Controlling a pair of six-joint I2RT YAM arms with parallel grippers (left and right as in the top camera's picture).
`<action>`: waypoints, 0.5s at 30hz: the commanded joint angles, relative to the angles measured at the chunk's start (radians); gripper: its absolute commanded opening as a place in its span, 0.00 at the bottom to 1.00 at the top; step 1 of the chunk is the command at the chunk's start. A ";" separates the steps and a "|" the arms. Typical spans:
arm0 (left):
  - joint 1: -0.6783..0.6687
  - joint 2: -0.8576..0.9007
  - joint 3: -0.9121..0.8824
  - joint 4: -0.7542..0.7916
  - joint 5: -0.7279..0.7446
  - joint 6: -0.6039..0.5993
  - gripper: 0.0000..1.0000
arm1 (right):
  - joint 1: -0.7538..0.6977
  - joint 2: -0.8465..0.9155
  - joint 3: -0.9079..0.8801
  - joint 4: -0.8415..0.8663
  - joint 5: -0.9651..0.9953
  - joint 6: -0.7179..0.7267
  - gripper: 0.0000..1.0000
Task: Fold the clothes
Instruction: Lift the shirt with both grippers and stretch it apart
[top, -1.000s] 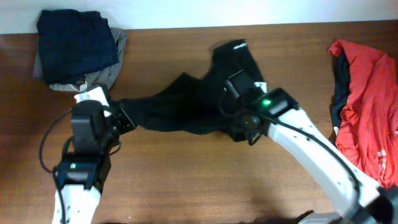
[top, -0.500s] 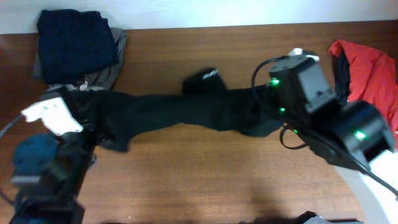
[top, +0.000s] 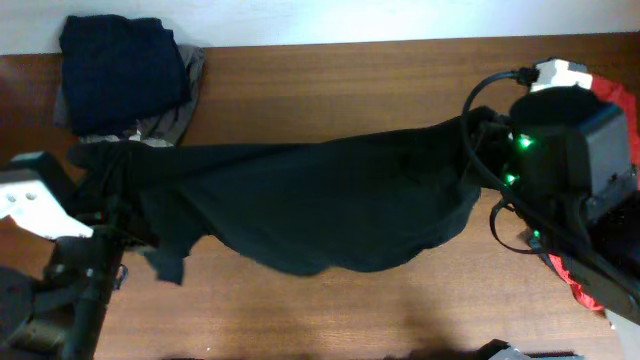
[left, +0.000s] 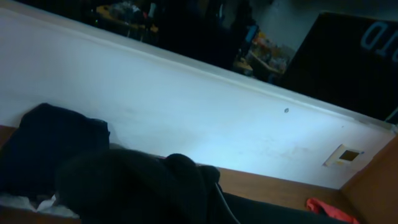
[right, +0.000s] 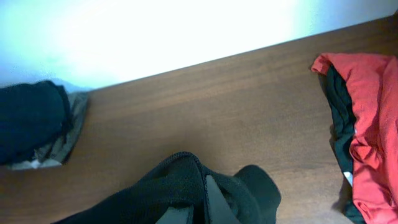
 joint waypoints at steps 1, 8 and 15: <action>0.003 0.071 0.019 0.014 -0.016 -0.003 0.02 | 0.005 -0.001 0.020 0.023 0.056 0.002 0.04; 0.003 0.347 0.019 0.048 -0.070 -0.006 0.02 | 0.004 0.119 0.020 0.089 0.092 0.003 0.04; 0.003 0.661 0.019 0.177 -0.186 -0.005 0.03 | -0.093 0.347 0.019 0.188 0.093 0.038 0.04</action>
